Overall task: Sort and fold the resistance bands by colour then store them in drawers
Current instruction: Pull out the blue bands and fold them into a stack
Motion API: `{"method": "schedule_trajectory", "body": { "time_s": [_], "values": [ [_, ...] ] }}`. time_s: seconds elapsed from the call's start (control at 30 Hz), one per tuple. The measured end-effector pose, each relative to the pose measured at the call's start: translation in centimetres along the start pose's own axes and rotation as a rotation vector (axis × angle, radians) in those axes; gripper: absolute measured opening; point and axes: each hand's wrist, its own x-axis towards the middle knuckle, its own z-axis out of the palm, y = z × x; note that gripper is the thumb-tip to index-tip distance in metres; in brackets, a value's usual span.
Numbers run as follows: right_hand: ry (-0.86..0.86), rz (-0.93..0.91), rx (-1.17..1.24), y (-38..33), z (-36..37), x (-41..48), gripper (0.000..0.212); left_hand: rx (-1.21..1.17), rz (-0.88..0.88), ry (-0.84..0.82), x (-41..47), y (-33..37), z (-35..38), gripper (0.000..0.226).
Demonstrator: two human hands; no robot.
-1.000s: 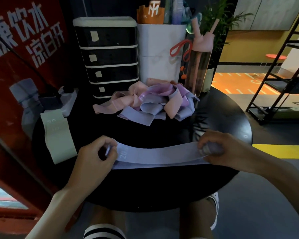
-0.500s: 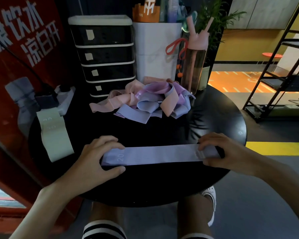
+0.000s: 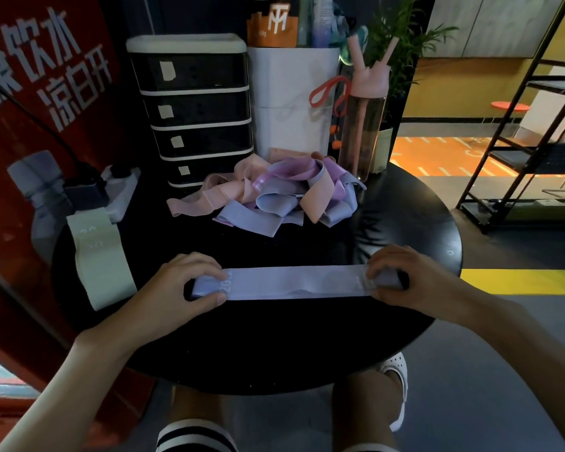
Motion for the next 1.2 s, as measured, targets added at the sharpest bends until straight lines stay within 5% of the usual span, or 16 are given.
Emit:
{"method": "schedule_trajectory", "body": {
  "time_s": [0.57, 0.87, 1.2],
  "values": [
    [-0.038, 0.05, -0.002, -0.7, -0.7, 0.1, 0.018, 0.175, 0.057, -0.031, 0.7, 0.9, 0.8, 0.029],
    [0.147, 0.034, 0.145, -6.7, 3.9, 7.0, 0.02, 0.287, 0.074, 0.136, 8.4, 4.7, 0.8, 0.017],
    [0.128, 0.009, -0.059, -6.5, 6.7, 6.8, 0.018, 0.41, -0.085, 0.034, 13.6, 3.8, 3.4, 0.038]
  ]
}}
